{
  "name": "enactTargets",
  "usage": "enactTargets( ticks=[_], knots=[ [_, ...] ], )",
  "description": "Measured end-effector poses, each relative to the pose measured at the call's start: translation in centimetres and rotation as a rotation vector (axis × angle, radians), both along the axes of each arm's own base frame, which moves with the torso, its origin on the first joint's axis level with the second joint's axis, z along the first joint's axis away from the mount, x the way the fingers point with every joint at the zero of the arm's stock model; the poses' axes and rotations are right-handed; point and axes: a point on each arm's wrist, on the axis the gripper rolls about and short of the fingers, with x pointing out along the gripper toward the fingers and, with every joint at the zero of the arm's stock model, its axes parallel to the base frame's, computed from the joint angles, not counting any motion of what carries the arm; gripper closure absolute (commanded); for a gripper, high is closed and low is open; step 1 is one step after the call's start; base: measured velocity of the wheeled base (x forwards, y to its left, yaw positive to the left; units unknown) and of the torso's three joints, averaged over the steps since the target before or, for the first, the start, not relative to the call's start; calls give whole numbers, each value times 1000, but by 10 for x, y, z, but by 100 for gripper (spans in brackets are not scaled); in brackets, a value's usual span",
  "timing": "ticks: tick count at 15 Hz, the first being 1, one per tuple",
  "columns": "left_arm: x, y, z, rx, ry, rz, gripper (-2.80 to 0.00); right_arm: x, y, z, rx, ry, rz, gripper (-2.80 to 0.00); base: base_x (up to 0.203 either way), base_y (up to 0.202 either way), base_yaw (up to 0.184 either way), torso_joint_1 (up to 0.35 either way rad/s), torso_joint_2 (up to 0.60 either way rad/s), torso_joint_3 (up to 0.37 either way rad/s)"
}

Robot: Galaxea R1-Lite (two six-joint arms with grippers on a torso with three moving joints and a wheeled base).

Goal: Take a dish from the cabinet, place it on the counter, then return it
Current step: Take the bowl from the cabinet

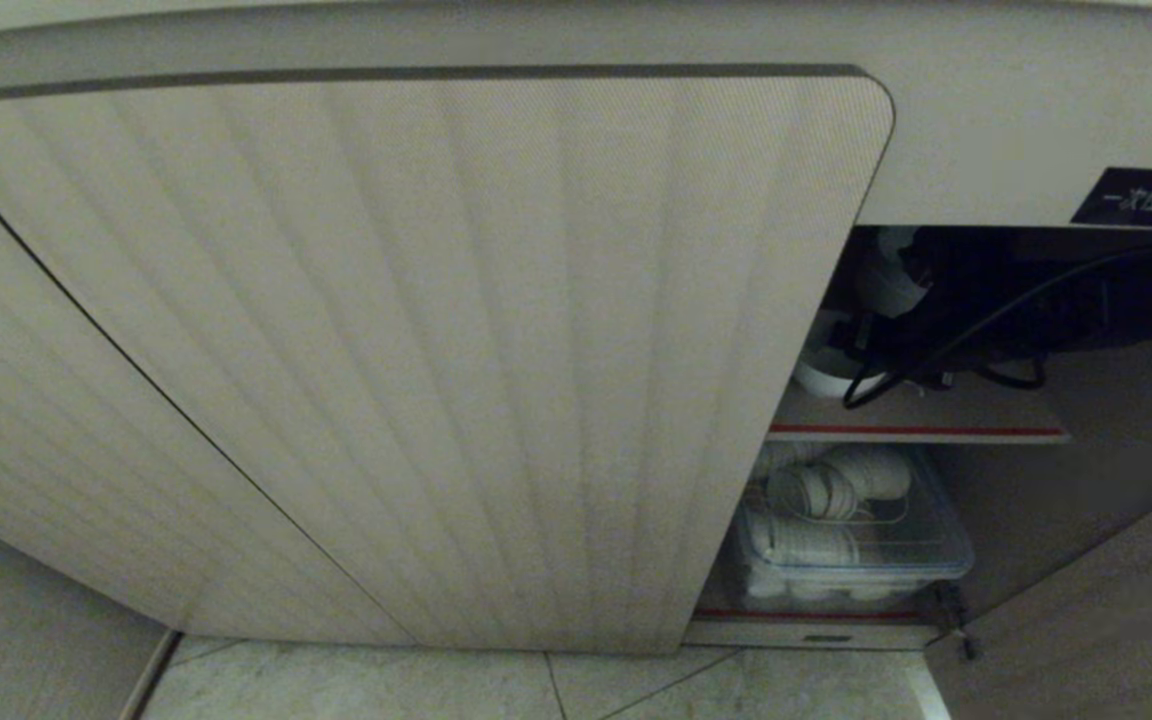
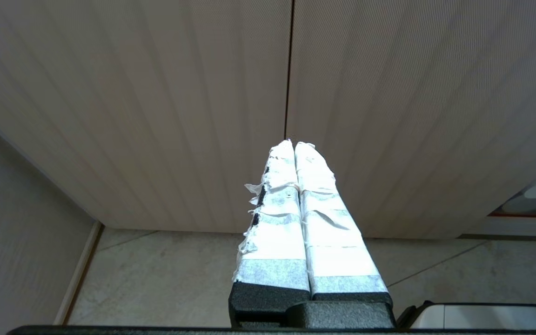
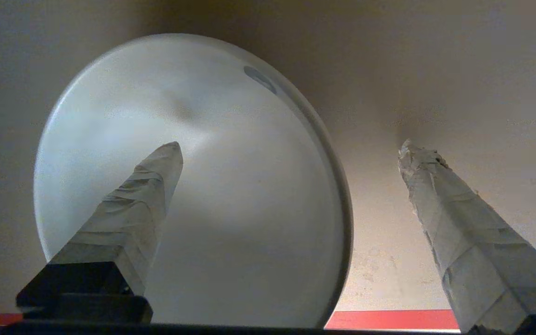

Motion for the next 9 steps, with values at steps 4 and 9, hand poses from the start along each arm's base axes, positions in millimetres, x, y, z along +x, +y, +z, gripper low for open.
enactTargets(
  ticks=[4,9],
  knots=[
    [0,0,0,0,0,0,0,1,0,1,5,-16,-3,-280,0,0,0,0,0,0],
    [0,0,0,0,0,1,0,1,0,1,6,-17,-2,-280,0,0,0,0,0,0]
  ],
)
